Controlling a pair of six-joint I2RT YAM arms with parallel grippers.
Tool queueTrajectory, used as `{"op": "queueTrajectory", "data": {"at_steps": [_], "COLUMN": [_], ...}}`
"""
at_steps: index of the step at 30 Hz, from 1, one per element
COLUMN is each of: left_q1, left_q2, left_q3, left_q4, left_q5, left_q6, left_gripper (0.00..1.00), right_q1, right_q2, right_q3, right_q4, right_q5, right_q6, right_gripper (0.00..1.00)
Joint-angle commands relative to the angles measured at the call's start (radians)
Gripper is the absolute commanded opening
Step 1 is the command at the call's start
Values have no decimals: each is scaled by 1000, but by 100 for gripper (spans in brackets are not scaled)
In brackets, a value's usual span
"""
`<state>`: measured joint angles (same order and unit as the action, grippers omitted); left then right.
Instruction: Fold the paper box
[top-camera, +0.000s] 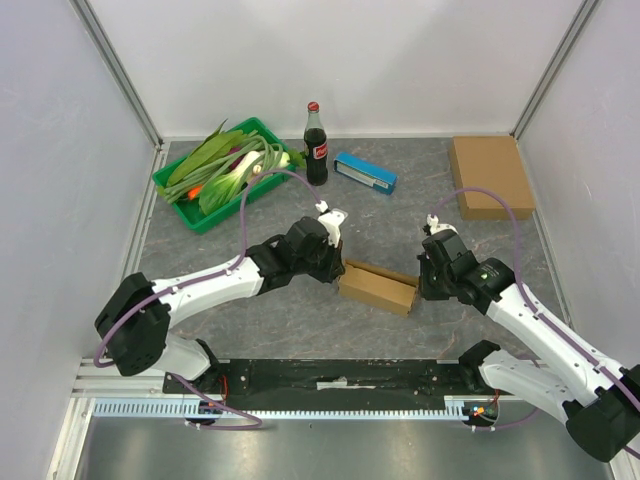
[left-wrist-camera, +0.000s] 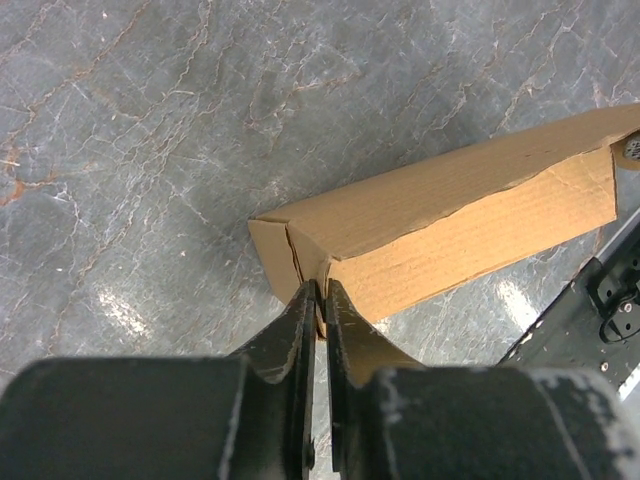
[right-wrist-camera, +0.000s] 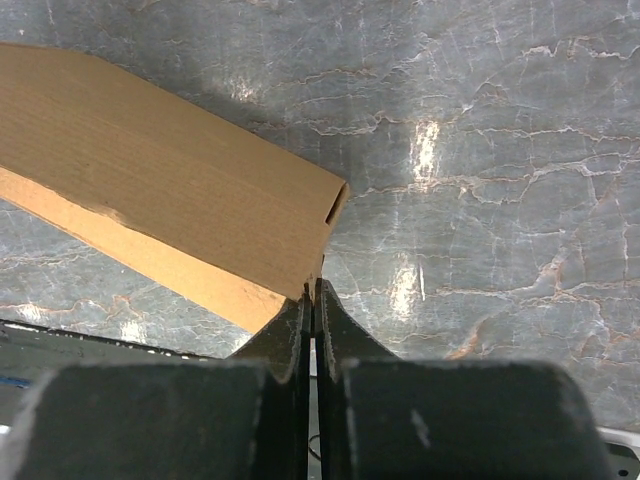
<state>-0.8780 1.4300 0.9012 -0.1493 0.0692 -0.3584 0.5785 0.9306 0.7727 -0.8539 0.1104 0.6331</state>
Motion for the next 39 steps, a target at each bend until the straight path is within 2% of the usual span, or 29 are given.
{"op": "queueTrajectory", "data": {"at_steps": [1,4,10,11,13,20,28,39], "left_q1": [-10,-12,-12,-10,-13,-52,-125,-133], "left_q2": [-37,-29,12,17,30,53,38,30], "left_q3": [-34,-36,-24,-24,-25,-93,-139,-139], "left_q4": [42,48,50,47,50,89,120,119], "left_q5": [-2,-2,-45,-49,-66,-180,-292,-315], "left_q6": [-31,-28,-13,-11,-10,-33,-59,-47], "left_gripper": [16,24,25,24,15,2,2,2], "right_q1": [0,0,0,0,0,-20,-71,-98], "right_q2": [-12,-10,-1,1,-1,-12,13,40], "right_q3": [11,-4,-1,0,0,-4,10,11], "right_q4": [65,98,102,102,96,85,84,82], "right_q5": [-34,-58,-80,-84,-100,-109,-224,-285], "right_q6": [27,25,16,19,33,168,293,396], "right_gripper": [0,0,0,0,0,0,0,0]}}
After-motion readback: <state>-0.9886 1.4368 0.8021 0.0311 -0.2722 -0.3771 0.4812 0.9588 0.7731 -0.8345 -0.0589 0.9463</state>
